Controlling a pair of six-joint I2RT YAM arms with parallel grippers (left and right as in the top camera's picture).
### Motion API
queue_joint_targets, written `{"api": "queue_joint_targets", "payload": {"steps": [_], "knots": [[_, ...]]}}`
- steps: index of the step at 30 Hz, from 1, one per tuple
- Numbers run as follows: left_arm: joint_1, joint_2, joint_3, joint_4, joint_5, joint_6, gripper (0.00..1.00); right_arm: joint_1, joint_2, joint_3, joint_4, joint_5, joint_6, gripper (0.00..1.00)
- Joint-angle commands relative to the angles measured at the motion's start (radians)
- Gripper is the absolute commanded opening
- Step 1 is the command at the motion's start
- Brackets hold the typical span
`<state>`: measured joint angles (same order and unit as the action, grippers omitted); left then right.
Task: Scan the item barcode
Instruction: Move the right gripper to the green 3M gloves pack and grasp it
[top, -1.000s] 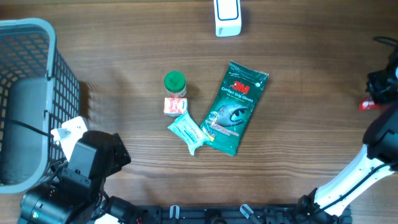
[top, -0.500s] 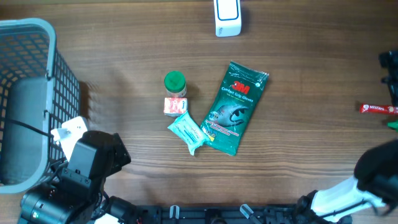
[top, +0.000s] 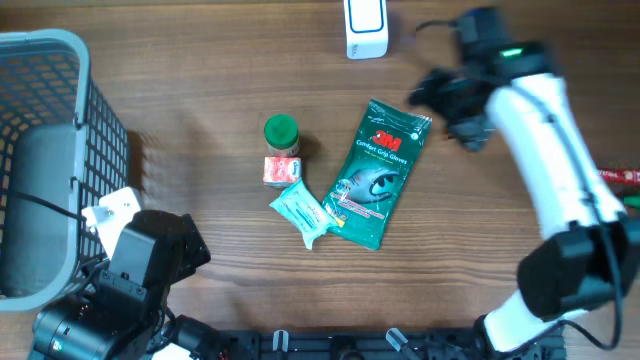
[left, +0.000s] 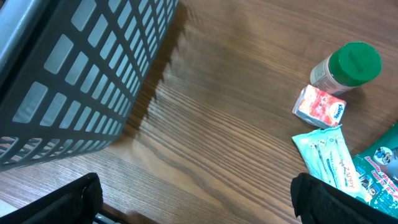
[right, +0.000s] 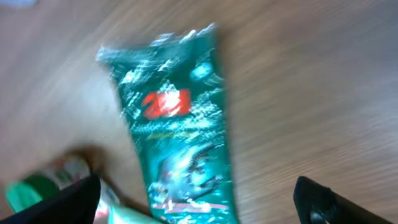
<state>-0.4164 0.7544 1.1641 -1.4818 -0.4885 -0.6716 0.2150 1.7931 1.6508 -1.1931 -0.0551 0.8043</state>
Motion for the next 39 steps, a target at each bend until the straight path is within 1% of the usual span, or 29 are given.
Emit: {"api": "queue_joint_targets", "payload": {"steps": [1, 4, 8, 13, 17, 20, 21, 22, 23, 24, 27, 29, 33, 37, 38, 39], "knots": [[0.006, -0.005, -0.001, 0.0, -0.002, -0.014, 1.0, 0.174, 0.06, -0.105, 0.126, 0.02, 0.027, 1.0], [0.006, -0.005, -0.001, 0.0, -0.002, -0.014, 1.0, 0.262, 0.101, -0.161, 0.228, 0.022, 0.058, 0.99], [0.006, -0.005, -0.001, 0.0, -0.002, -0.014, 1.0, 0.319, 0.164, -0.174, 0.285, 0.06, 0.057, 0.98], [0.006, -0.005, -0.001, 0.0, -0.002, -0.014, 1.0, 0.365, 0.252, -0.174, 0.364, 0.081, -0.068, 0.87], [0.006, -0.005, -0.001, 0.0, -0.002, -0.014, 1.0, 0.377, 0.303, -0.174, 0.317, 0.219, -0.068, 0.76], [0.006, -0.005, -0.001, 0.0, -0.002, -0.014, 1.0, 0.377, 0.311, -0.174, 0.287, 0.242, -0.076, 0.75], [0.006, -0.005, -0.001, 0.0, -0.002, -0.014, 1.0, 0.377, 0.311, -0.174, 0.286, 0.238, -0.09, 0.68], [0.006, -0.005, -0.001, 0.0, -0.002, -0.014, 1.0, 0.377, 0.311, -0.174, 0.286, 0.225, -0.11, 0.56], [0.006, -0.005, -0.001, 0.0, -0.002, -0.014, 1.0, 0.377, 0.311, -0.174, 0.281, 0.203, -0.14, 0.39], [0.006, -0.005, -0.001, 0.0, -0.002, -0.014, 1.0, 0.377, 0.311, -0.174, 0.274, 0.192, -0.157, 0.32], [0.006, -0.005, -0.001, -0.001, -0.002, -0.014, 1.0, 0.377, 0.311, -0.174, 0.232, 0.194, -0.202, 0.18], [0.006, -0.005, -0.001, 0.0, -0.002, -0.014, 1.0, 0.377, 0.311, -0.174, 0.195, 0.217, -0.253, 0.06], [0.006, -0.005, -0.001, 0.0, -0.002, -0.014, 1.0, 0.377, 0.311, -0.174, 0.102, 0.305, -0.335, 0.05], [0.006, -0.005, -0.001, 0.0, -0.002, -0.014, 1.0, 0.377, 0.311, -0.173, 0.026, 0.402, -0.331, 0.05], [0.006, -0.005, -0.001, 0.0, -0.002, -0.014, 1.0, 0.377, 0.308, -0.17, 0.023, 0.39, -0.33, 0.06], [0.006, -0.005, -0.001, 0.0, -0.002, -0.014, 1.0, 0.377, 0.307, -0.166, 0.02, 0.377, -0.331, 0.15]]}}
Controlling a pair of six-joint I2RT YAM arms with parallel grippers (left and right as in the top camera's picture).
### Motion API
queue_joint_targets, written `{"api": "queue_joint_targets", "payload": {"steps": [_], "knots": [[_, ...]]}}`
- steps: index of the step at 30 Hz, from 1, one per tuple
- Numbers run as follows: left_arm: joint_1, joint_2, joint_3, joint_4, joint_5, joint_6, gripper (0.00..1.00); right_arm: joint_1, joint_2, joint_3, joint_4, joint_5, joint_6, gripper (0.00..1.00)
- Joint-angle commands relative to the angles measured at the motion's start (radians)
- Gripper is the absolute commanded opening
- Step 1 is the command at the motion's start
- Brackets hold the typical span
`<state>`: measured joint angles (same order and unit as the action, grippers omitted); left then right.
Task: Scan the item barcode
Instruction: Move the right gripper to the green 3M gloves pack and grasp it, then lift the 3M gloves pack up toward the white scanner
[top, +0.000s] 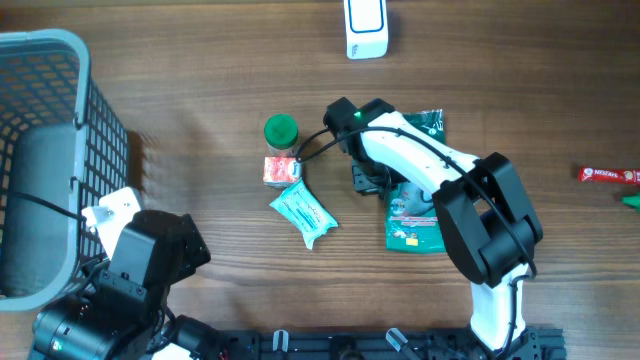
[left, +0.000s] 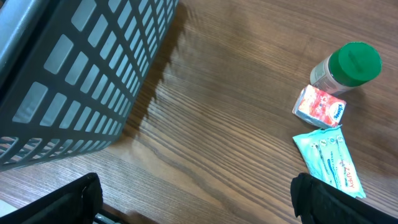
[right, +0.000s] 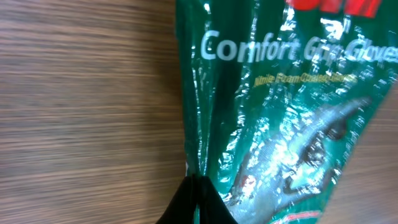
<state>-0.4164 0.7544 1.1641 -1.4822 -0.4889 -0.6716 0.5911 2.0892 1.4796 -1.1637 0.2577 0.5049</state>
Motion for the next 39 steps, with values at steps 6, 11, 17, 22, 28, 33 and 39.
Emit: {"api": "queue_joint_targets", "payload": {"steps": [6, 11, 17, 22, 28, 33, 39], "knots": [[0.006, -0.005, -0.001, 0.0, -0.002, -0.014, 1.0, -0.001, -0.006, 0.02, 0.018, 0.073, -0.005, 0.85], [0.006, -0.005, -0.001, 0.0, -0.002, -0.014, 1.0, -0.031, -0.004, -0.021, 0.124, 0.075, -0.005, 0.96], [0.006, -0.005, -0.001, 0.0, -0.002, -0.014, 1.0, -0.101, -0.003, -0.168, 0.221, 0.029, -0.008, 0.95], [0.006, -0.005, -0.001, 0.0, -0.002, -0.014, 1.0, -0.146, -0.003, -0.253, 0.278, -0.05, -0.104, 0.83], [0.006, -0.005, -0.001, 0.0, -0.002, -0.014, 1.0, -0.152, -0.002, -0.413, 0.399, -0.216, -0.212, 0.56], [0.006, -0.003, -0.001, 0.0, -0.002, -0.014, 1.0, -0.152, -0.002, -0.476, 0.443, -0.314, -0.214, 0.05], [0.006, -0.003, -0.001, 0.0, -0.002, -0.014, 1.0, -0.153, -0.012, -0.376, 0.41, -0.692, -0.298, 0.05]]}}
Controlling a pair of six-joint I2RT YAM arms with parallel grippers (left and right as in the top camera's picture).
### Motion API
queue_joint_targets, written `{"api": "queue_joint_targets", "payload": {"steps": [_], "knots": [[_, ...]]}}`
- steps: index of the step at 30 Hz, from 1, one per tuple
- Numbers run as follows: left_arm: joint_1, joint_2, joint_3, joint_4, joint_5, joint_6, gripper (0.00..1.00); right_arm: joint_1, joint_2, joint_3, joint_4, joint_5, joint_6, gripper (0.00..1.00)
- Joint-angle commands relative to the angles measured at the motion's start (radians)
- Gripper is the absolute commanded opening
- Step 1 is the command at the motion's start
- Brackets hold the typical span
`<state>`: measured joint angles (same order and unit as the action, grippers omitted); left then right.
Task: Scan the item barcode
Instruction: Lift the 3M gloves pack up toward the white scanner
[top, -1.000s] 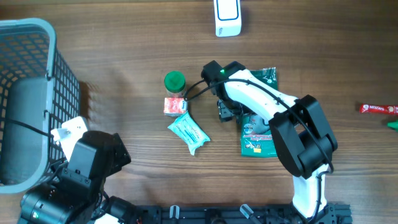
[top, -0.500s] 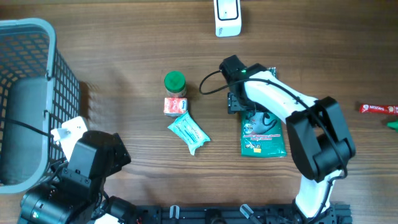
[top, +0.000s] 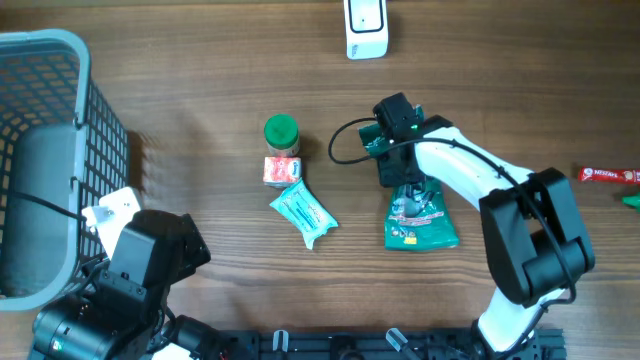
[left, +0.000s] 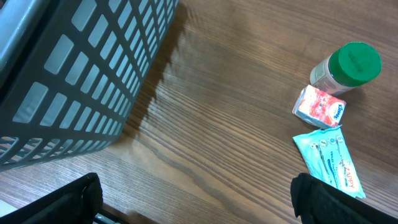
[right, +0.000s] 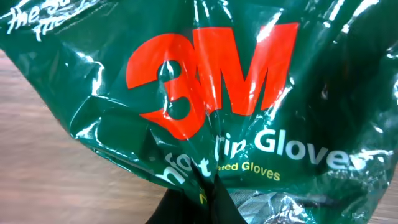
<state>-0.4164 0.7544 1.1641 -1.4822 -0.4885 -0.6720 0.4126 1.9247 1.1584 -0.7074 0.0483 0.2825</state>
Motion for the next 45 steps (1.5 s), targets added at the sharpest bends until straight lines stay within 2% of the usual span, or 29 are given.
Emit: {"api": "queue_joint_targets", "payload": {"steps": [1, 4, 7, 11, 15, 23, 25, 28, 29, 36, 45], "knots": [[0.006, -0.003, -0.001, 0.0, -0.002, -0.014, 1.0, 0.025, 0.146, -0.02, -0.073, -0.547, -0.1, 0.05], [0.006, -0.003, -0.001, 0.0, -0.002, -0.014, 1.0, 0.025, 0.099, 0.09, -0.183, -0.694, -0.185, 0.05], [0.006, -0.003, -0.001, 0.0, -0.002, -0.014, 1.0, 0.024, 0.022, 0.172, -0.288, -0.869, -0.334, 0.05], [0.006, -0.003, -0.001, 0.0, -0.002, -0.014, 1.0, 0.009, -0.094, 0.186, -0.366, -1.059, -0.5, 0.05], [0.006, -0.003, -0.001, 0.0, -0.002, -0.014, 1.0, -0.015, -0.17, 0.186, -0.441, -1.209, -0.607, 0.05], [0.006, -0.003, -0.001, 0.0, -0.002, -0.014, 1.0, -0.018, -0.184, 0.184, -0.457, -1.628, -0.643, 0.05], [0.006, -0.003, -0.001, 0.0, -0.002, -0.014, 1.0, -0.018, -0.184, 0.184, -0.449, -1.619, -0.654, 0.05], [0.006, -0.003, -0.001, 0.0, -0.002, -0.014, 1.0, -0.018, -0.184, 0.182, -0.43, -1.439, -0.647, 0.04], [0.006, -0.003, -0.001, 0.0, -0.002, -0.014, 1.0, -0.018, -0.184, 0.177, -0.43, -1.434, -0.647, 0.05], [0.006, -0.003, -0.001, 0.0, -0.002, -0.014, 1.0, 0.002, -0.183, 0.172, -0.383, -1.554, -0.658, 0.05], [0.006, -0.003, -0.001, 0.0, -0.002, -0.014, 1.0, 0.022, -0.183, 0.172, -0.357, -1.554, -0.533, 0.05]]}}
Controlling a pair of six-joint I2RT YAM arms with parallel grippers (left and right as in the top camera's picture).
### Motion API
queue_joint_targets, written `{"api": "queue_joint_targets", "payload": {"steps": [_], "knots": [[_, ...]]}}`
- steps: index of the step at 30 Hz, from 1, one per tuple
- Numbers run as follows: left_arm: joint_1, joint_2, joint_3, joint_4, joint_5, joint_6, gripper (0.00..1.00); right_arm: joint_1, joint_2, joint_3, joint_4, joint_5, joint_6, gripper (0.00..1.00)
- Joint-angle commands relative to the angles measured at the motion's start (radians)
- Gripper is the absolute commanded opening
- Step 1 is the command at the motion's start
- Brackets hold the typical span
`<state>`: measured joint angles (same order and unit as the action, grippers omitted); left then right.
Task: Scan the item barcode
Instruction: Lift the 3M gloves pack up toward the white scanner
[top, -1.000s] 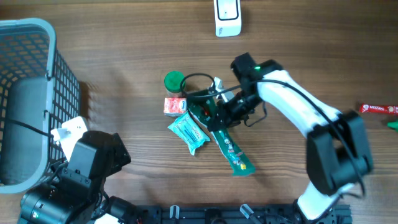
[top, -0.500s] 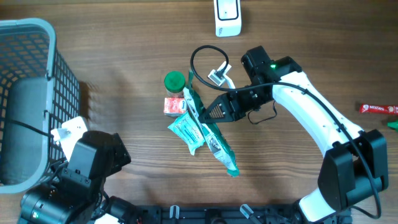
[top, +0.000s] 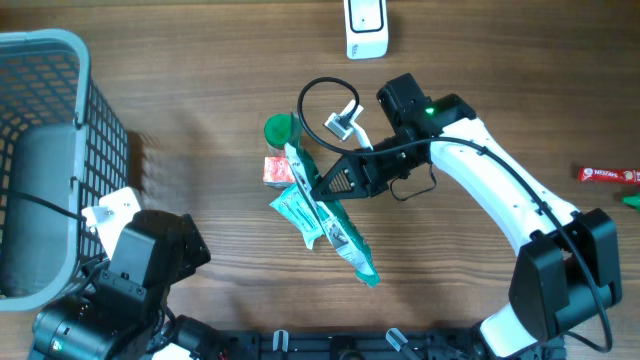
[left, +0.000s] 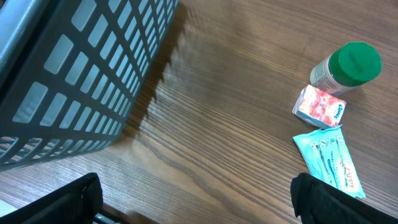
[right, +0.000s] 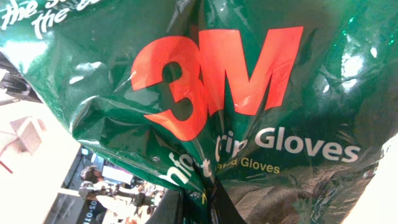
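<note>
The green 3M gloves packet (top: 340, 232) hangs tilted on edge above the table, its printed front (right: 211, 93) filling the right wrist view. My right gripper (top: 324, 186) is shut on the packet's upper part, the jaws (right: 200, 200) pinching the foil. The white scanner (top: 365, 28) stands at the table's far edge. Low at the near left, my left gripper (left: 199, 205) is open with only bare wood between its fingers (left: 74, 196). No barcode shows in any view.
A green-lidded jar (top: 280, 130), a small red packet (top: 277, 171) and a teal tissue pack (top: 298, 214) lie just left of the hanging packet. A grey basket (top: 60, 45) fills the left side. A red candy bar (top: 606, 173) lies at the right edge.
The gloves packet was lying on the table right of centre with my right gripper shut on it. Now it is lifted off the wood, turned on edge and further left, over the tissue pack.
At first my right gripper was open near the back right and the packet lay flat at the centre. Then the gripper was down at the packet's edge, then shut on its top with the packet shifted right. Now the packet hangs in the air. The left arm stayed still.
</note>
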<state>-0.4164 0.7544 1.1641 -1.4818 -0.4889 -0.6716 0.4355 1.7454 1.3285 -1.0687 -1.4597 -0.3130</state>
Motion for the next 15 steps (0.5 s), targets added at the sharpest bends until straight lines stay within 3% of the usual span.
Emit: {"api": "queue_joint_targets", "payload": {"steps": [1, 12, 15], "knots": [[0.006, -0.003, -0.001, 0.0, -0.002, -0.014, 1.0, -0.003, -0.004, 0.002, 0.003, -0.047, 0.093, 0.05], [0.006, -0.003, -0.001, 0.0, -0.002, -0.014, 1.0, -0.023, -0.005, 0.002, 0.002, -0.154, 0.274, 0.05], [0.006, -0.003, -0.001, 0.1, 0.051, -0.022, 1.0, -0.025, -0.007, 0.003, 0.002, -0.164, 0.326, 0.04]]}}
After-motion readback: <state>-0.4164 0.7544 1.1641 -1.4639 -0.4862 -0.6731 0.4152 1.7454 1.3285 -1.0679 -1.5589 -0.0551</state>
